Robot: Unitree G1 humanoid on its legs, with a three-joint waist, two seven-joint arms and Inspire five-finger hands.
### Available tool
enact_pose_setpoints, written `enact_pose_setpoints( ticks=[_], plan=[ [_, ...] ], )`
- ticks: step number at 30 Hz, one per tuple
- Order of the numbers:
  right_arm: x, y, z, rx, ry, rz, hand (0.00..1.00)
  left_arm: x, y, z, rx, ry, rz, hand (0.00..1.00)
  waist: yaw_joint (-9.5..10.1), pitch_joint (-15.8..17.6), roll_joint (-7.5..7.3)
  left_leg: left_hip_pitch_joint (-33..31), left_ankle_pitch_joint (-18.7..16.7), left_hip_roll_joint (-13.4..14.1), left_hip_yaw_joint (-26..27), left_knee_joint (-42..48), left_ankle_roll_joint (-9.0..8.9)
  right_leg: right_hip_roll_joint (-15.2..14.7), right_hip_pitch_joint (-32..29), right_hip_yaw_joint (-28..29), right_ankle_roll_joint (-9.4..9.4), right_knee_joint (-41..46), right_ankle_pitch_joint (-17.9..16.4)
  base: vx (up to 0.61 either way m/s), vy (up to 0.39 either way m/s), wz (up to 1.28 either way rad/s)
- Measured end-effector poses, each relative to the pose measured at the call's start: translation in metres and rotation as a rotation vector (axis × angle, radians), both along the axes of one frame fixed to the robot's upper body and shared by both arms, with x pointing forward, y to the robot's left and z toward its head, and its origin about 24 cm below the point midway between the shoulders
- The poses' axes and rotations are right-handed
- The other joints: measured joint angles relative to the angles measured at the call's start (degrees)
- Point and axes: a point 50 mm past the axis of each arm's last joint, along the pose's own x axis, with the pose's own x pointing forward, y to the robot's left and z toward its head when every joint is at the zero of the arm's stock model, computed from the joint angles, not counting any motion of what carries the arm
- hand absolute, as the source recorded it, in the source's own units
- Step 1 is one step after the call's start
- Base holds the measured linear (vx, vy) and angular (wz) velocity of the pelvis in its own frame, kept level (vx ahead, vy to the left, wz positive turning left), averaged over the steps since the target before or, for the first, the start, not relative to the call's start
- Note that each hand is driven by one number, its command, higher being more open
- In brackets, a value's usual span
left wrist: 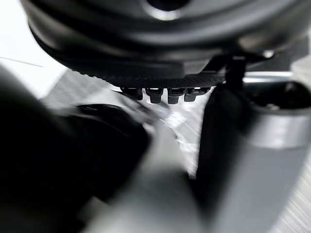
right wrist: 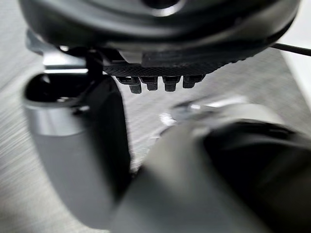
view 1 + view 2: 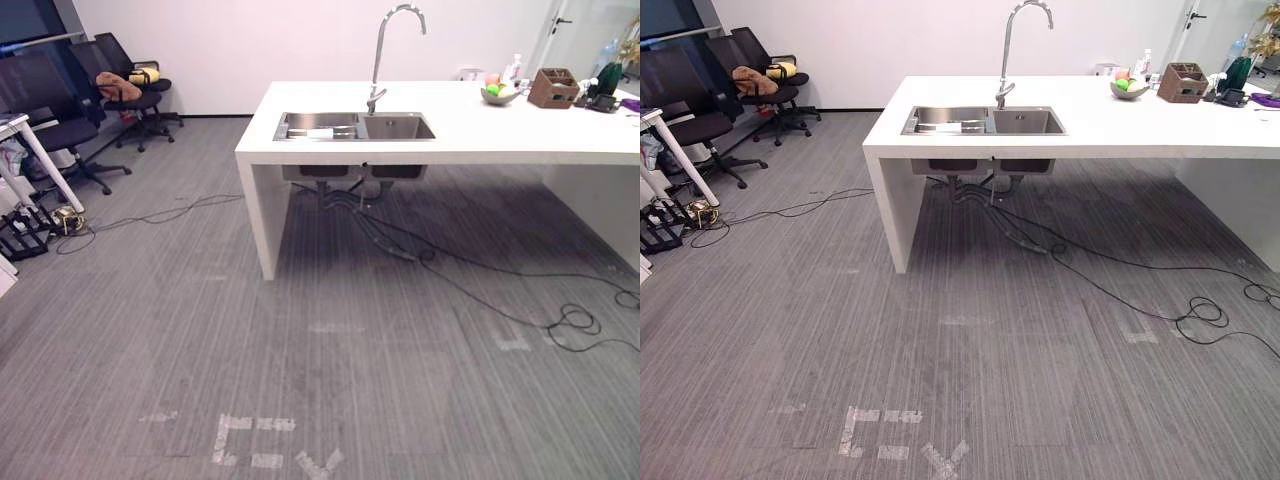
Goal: Walk over to the sink, pick up the cup, carry it to the dishwasher, place the cup inside the dishwasher, then close the dishwasher door
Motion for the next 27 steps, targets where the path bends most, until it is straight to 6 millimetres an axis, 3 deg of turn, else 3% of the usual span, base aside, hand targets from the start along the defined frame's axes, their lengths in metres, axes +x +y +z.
enact_pose_setpoints(
  ticks=[5,11,14,18,27],
  plan=[
    [0.019,-0.001,0.003,-0.101,-0.065,0.151,1.00,0.006,-0.001,-0.001,0.048,-0.049,-0.052,1.00,0.09,0.4,-0.15,0.5,0.5,-0.3,-0.6,-1.6,-0.16,0.0,0.4,-0.6,0.38,-0.7,0.1,0.00,-0.009,0.04],
    [0.037,0.001,0.004,-0.093,-0.106,0.171,1.00,0.012,0.002,0.000,0.136,-0.072,-0.106,1.00,0.24,0.8,-0.23,0.4,0.6,-0.4,-1.5,-1.9,-0.12,0.0,0.4,-1.4,0.70,-0.7,0.0,-0.03,-0.015,0.06],
    [0.050,0.015,0.004,-0.015,-0.138,0.128,1.00,0.015,0.005,0.000,0.207,-0.074,-0.116,1.00,0.20,1.9,-0.74,0.8,1.3,-0.5,-1.8,-2.7,-0.06,0.0,0.6,-1.7,0.70,-0.7,0.0,-0.07,-0.019,0.04],
    [0.053,0.025,0.003,0.054,-0.144,0.060,1.00,0.015,0.005,0.000,0.227,-0.081,-0.108,1.00,0.24,1.9,-0.71,0.9,1.4,-0.6,-2.1,-2.7,-0.02,-0.1,0.7,-2.1,0.70,-0.7,0.0,-0.05,-0.008,0.05],
    [0.053,0.024,0.003,0.076,-0.146,-0.004,1.00,0.014,0.003,0.001,0.251,-0.120,-0.028,1.00,0.27,2.8,-0.80,1.5,1.5,-0.7,-2.0,-2.7,0.17,-0.2,1.3,-2.1,0.68,-0.7,0.0,-0.05,-0.008,0.00]
  ],
)
